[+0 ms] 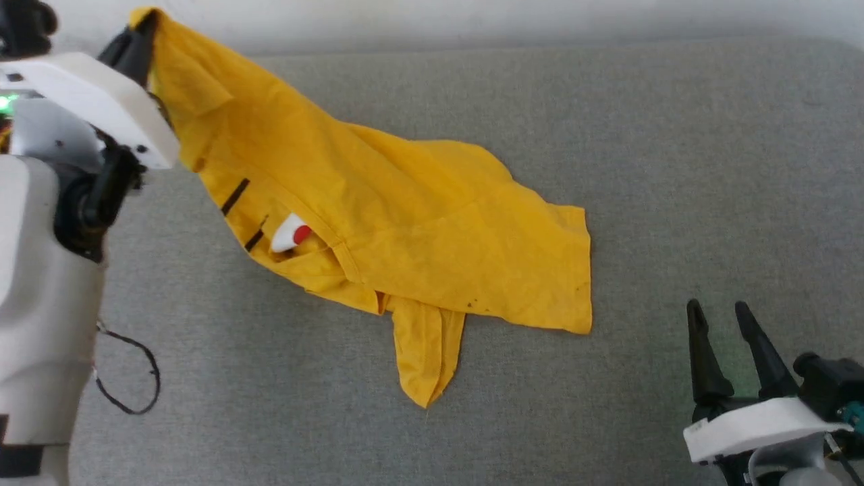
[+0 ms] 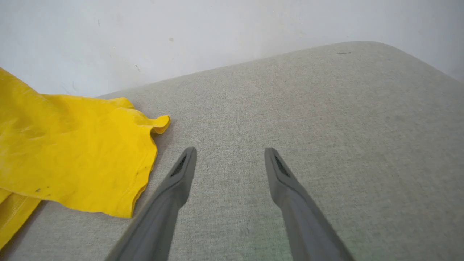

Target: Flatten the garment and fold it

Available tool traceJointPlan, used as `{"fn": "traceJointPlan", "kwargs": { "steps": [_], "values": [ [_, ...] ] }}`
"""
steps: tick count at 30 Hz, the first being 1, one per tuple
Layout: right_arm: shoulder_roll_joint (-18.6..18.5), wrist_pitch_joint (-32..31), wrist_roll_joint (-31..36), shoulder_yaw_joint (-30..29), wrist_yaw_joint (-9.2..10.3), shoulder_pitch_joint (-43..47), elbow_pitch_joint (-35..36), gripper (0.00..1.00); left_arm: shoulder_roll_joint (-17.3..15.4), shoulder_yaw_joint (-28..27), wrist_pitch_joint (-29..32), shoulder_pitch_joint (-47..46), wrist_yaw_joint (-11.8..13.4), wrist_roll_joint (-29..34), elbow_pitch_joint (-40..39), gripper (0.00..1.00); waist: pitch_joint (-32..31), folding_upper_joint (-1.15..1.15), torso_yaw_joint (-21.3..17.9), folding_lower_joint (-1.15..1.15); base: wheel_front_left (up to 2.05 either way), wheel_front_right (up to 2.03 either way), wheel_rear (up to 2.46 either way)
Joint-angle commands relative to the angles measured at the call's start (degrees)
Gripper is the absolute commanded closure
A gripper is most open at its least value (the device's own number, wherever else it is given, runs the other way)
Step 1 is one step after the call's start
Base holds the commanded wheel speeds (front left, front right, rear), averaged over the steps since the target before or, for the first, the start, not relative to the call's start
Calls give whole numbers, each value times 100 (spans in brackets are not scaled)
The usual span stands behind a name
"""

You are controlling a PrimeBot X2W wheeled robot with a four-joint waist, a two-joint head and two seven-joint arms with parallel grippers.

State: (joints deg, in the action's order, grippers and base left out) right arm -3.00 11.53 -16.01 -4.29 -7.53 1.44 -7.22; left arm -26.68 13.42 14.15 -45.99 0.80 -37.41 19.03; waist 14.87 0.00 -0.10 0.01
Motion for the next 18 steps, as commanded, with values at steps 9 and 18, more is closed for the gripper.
{"fn": "traceJointPlan", "kwargs": {
  "steps": [9,18],
  "values": [
    [13,-98,136,-87,4,-189,300,0,-2,-152,-757,-555,-221,73,1212,0,903,0,-270,-1,0,0,0],
    [13,-132,132,-76,4,-114,210,0,266,-106,-1500,-711,-430,71,1074,0,444,0,9,-1,0,0,0]
  ]
}}
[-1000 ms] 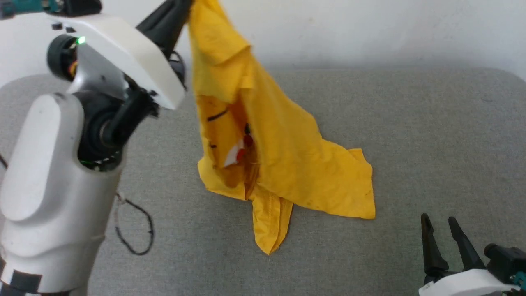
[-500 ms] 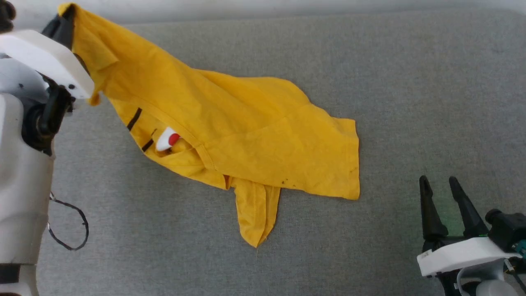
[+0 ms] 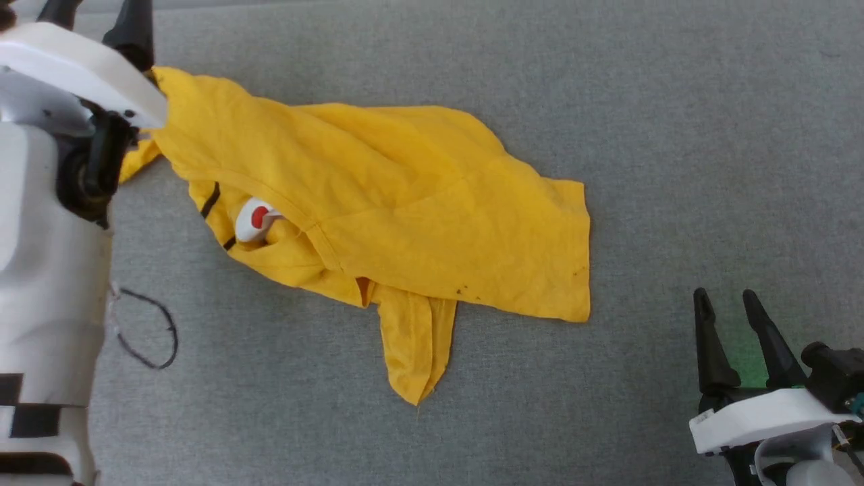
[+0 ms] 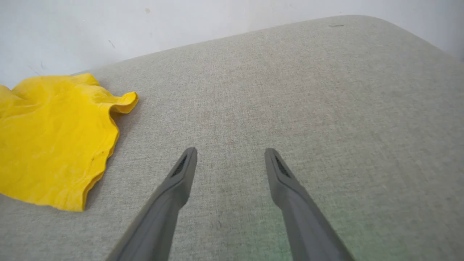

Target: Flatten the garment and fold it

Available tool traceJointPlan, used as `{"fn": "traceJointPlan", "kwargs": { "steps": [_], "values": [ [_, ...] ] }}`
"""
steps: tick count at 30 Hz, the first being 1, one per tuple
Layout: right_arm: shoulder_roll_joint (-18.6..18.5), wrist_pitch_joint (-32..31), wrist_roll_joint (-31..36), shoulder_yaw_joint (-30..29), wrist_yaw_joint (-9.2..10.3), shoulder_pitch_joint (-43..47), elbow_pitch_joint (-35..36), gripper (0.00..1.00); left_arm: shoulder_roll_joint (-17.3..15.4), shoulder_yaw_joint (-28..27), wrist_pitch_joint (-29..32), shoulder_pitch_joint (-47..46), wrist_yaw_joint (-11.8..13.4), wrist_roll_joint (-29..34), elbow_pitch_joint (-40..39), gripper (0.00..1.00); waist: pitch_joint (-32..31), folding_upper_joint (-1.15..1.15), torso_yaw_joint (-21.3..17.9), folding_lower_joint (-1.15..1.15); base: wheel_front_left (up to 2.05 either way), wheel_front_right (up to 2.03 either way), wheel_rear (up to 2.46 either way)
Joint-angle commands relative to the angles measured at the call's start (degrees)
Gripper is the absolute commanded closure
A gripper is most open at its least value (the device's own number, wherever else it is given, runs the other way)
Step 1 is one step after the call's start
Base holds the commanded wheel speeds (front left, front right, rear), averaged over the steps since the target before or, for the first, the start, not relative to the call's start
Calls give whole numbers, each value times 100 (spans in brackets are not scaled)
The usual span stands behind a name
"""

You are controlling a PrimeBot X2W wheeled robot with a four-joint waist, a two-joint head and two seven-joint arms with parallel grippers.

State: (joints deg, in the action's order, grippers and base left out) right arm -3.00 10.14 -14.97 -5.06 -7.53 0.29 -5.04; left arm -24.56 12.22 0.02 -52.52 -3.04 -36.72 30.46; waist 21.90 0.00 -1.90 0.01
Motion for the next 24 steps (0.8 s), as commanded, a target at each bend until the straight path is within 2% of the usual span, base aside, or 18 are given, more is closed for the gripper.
{"fn": "traceJointPlan", "kwargs": {
  "steps": [1,4,8,12,13,18,24],
  "values": [
    [13,1,24,7,4,24,-22,0,97,28,-189,-15,-55,9,-168,0,-322,0,217,-1,0,0,0],
    [13,-5,2,19,4,104,-79,0,196,161,-516,283,-86,127,-588,0,-578,0,304,-1,0,0,0],
    [13,-4,-44,29,4,229,-151,0,248,245,-954,1032,29,272,-1368,0,-907,0,358,-1,0,0,0],
    [13,-4,-91,53,4,384,-208,0,279,136,-1334,2114,352,420,-2269,0,-1209,0,365,-1,0,0,0],
    [13,-4,-91,53,4,384,-208,0,279,136,-1334,2114,352,420,-2269,0,-1209,0,365,-1,0,0,0],
    [13,-10,-141,75,4,617,-222,0,407,-266,-1489,3712,869,704,-3372,0,-1489,0,345,-1,0,0,0],
    [13,-27,-177,17,4,849,-196,0,742,-753,-1499,5437,1194,1540,-4415,0,-1688,0,376,-1,0,0,0]
  ]
}}
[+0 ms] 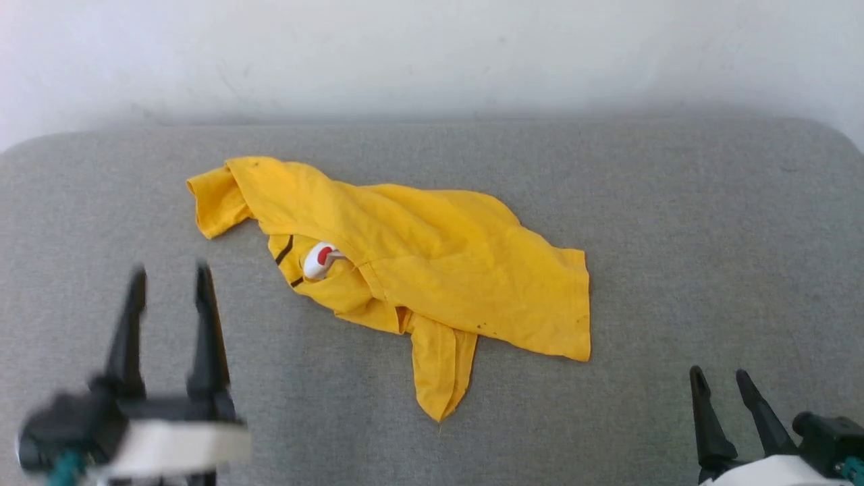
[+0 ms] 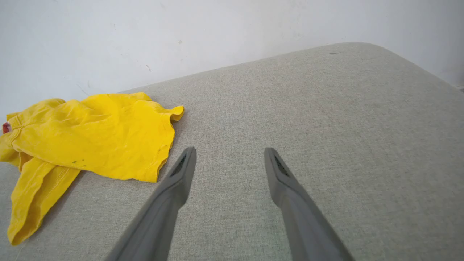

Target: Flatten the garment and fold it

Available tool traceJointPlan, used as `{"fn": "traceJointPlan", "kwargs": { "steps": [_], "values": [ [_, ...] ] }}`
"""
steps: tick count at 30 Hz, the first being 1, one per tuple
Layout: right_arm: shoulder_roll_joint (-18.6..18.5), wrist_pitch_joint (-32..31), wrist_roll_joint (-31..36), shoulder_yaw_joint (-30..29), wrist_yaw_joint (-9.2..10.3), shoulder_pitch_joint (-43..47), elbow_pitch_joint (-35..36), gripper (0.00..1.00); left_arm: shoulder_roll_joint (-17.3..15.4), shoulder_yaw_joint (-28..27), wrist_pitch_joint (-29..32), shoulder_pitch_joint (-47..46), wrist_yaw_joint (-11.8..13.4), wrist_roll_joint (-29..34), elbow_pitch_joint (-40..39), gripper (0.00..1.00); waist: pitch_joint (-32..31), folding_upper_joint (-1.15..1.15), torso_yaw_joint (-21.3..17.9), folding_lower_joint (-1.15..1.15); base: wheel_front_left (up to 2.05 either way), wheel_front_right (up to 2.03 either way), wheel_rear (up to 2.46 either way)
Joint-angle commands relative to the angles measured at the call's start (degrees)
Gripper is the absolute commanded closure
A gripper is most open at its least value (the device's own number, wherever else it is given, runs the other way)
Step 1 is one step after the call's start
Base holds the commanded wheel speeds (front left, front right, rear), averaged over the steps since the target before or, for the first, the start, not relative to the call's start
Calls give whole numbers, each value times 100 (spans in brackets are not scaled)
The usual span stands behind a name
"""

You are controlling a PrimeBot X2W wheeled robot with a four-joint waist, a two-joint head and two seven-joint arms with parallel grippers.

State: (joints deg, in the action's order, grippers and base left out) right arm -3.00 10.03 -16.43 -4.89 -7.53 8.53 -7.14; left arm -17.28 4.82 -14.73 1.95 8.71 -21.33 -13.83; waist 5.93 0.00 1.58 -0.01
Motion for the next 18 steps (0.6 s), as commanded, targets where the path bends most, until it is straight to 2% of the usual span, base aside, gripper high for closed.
{"fn": "traceJointPlan", "kwargs": {
  "steps": [1,5,11,14,18],
  "values": [
    [13,-21,-40,-16,4,57,15,0,64,-21,-25,233,36,143,-52,0,-133,0,43,1,0,0,0],
    [13,-39,-73,-17,4,170,39,0,273,-19,-26,885,17,465,-83,0,-244,0,98,1,0,0,0],
    [13,-278,211,155,4,22,308,0,614,-69,-26,1024,-145,580,-161,0,-226,0,207,1,0,0,0],
    [13,-622,593,382,4,-290,566,0,700,-95,-26,945,-250,658,-170,0,-112,0,236,1,0,0,0],
    [13,-1490,1136,903,4,-773,695,0,816,-109,-27,793,-407,723,-129,0,97,0,306,1,0,0,0]
  ]
}}
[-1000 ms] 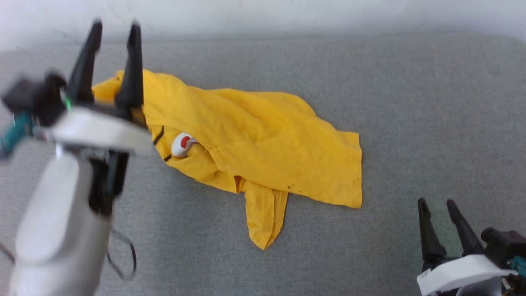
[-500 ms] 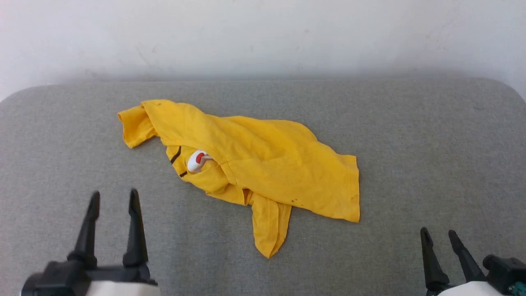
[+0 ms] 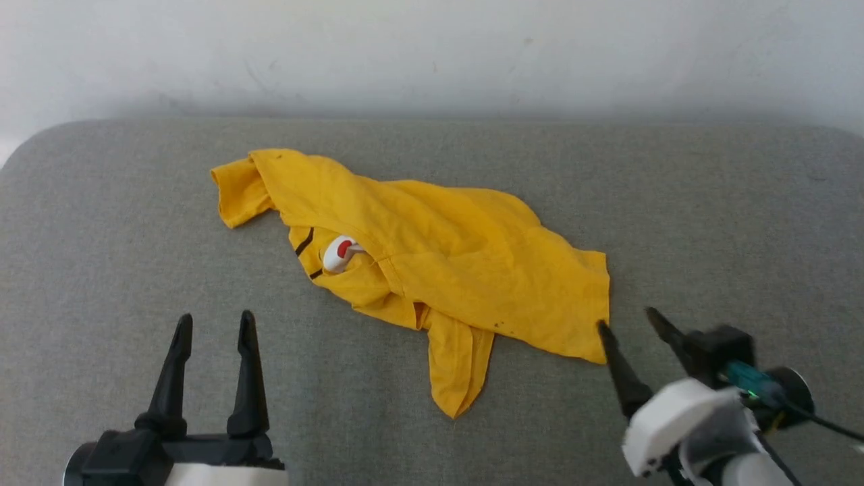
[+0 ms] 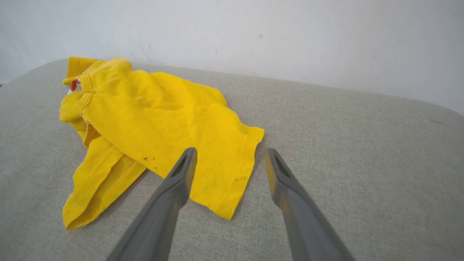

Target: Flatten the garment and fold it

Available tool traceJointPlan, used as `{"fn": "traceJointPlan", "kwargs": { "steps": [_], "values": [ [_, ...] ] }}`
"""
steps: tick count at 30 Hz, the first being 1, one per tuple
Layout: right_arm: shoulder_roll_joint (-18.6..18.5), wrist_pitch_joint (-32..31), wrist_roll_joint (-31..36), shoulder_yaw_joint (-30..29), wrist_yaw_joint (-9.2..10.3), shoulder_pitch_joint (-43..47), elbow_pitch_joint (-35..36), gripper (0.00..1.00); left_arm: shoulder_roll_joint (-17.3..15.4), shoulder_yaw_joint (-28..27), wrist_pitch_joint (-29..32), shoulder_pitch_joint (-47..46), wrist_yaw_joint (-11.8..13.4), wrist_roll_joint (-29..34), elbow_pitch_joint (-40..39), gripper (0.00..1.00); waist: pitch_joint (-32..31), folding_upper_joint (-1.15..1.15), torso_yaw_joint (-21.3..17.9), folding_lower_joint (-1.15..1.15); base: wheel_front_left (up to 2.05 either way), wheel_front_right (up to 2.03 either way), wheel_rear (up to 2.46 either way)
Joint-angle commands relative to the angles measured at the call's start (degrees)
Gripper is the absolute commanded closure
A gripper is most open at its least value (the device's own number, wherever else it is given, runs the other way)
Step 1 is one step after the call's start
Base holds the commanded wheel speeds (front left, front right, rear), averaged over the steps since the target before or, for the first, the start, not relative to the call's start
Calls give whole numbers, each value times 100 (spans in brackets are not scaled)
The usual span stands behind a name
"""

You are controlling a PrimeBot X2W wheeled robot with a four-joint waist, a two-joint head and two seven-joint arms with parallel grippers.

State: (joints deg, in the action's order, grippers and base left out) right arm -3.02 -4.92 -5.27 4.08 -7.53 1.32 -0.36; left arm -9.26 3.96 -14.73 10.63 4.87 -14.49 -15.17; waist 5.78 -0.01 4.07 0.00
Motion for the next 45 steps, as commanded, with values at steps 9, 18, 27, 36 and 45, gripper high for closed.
{"fn": "traceJointPlan", "kwargs": {
  "steps": [9,18,27,36,45],
  "values": [
    [-322,-1562,424,693,4,-751,-368,0,287,-85,-27,-372,-360,101,152,0,563,1,412,0,0,0,0],
    [-828,-2067,260,1237,4,-1033,-925,0,455,-229,-27,-527,-587,171,237,0,830,1,636,0,0,0,0],
    [-594,-1860,21,995,4,-1245,-1041,100,559,-295,-27,-648,-707,223,373,0,696,1,550,0,0,0,0],
    [-311,-2093,-722,183,4,-2194,119,100,609,-283,-27,-535,-726,240,356,0,476,1,317,0,0,0,0],
    [-965,-3113,-17,-781,4,-3717,119,100,627,-112,-27,-782,-873,163,457,0,1002,1,432,0,0,0,0]
  ]
}}
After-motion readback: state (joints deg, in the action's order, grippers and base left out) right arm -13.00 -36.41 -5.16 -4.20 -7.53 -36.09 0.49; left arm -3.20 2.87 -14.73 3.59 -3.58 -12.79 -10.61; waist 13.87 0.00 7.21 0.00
